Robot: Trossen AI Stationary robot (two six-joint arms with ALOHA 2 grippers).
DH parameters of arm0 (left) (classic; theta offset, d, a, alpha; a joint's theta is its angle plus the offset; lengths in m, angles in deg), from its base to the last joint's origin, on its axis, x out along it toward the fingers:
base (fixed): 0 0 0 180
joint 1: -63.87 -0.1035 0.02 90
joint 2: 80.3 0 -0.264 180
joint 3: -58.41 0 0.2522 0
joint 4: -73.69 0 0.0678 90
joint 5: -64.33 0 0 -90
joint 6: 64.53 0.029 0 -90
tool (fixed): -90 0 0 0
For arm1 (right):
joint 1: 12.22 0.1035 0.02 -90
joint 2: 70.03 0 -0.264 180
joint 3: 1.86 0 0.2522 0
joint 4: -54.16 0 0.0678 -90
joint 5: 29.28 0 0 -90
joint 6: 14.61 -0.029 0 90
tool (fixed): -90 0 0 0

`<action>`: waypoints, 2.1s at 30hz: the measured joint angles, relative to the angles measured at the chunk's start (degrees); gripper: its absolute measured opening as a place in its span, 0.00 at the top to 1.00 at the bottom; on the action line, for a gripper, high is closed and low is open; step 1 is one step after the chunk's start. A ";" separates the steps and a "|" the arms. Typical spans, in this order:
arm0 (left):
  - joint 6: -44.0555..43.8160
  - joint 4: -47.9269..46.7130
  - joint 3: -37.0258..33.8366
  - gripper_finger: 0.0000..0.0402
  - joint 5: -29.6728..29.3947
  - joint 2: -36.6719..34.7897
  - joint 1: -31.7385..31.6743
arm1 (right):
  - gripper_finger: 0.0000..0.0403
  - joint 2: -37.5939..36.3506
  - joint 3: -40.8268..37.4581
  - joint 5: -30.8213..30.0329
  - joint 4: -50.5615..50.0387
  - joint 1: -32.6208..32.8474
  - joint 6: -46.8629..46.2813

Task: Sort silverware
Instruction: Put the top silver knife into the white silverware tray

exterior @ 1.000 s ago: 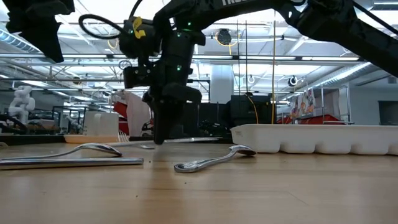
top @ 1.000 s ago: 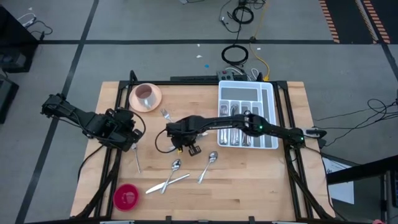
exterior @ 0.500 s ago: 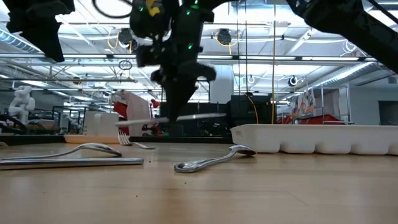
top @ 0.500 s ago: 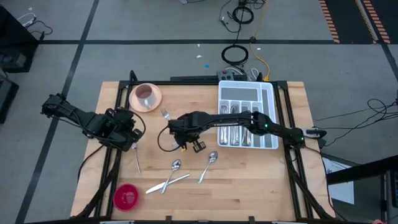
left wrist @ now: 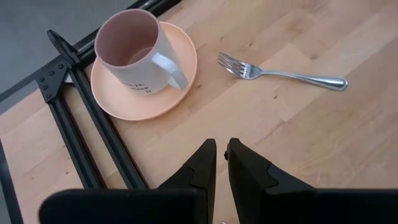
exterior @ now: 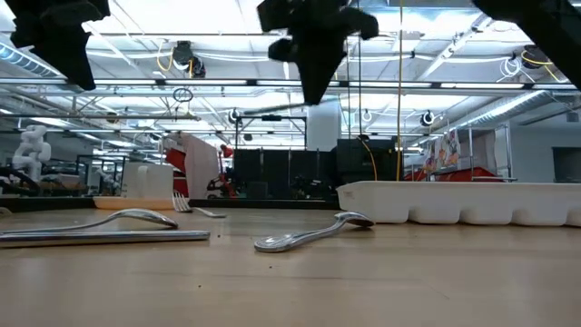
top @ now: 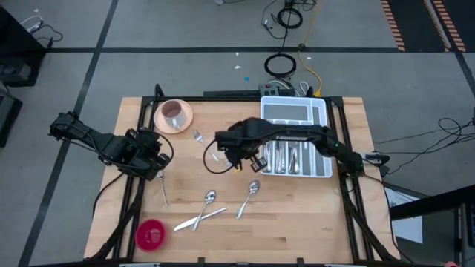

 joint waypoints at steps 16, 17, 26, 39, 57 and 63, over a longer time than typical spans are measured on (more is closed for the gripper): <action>-0.46 0.22 0.00 0.88 -0.22 0.00 0.00 | 1.00 -9.80 0.02 -1.24 0.20 -0.36 4.76; -0.51 0.24 0.00 0.88 -0.23 0.00 0.00 | 1.00 -10.20 -0.07 -1.14 0.23 -0.42 3.72; -0.59 0.57 0.00 0.88 -0.24 0.00 -0.20 | 1.00 -22.03 -11.20 1.48 0.26 -0.70 -4.88; -0.63 0.98 0.00 0.88 -2.99 0.00 -1.73 | 1.00 -39.68 -47.34 -2.82 4.46 -2.26 4.36; -0.61 2.10 0.00 0.88 -3.02 0.00 -4.46 | 1.00 -39.20 -63.85 -10.69 19.42 -8.45 45.81; -0.61 2.08 0.00 0.88 -3.02 0.02 -4.46 | 1.00 -39.22 -67.14 -10.28 26.46 -8.72 52.41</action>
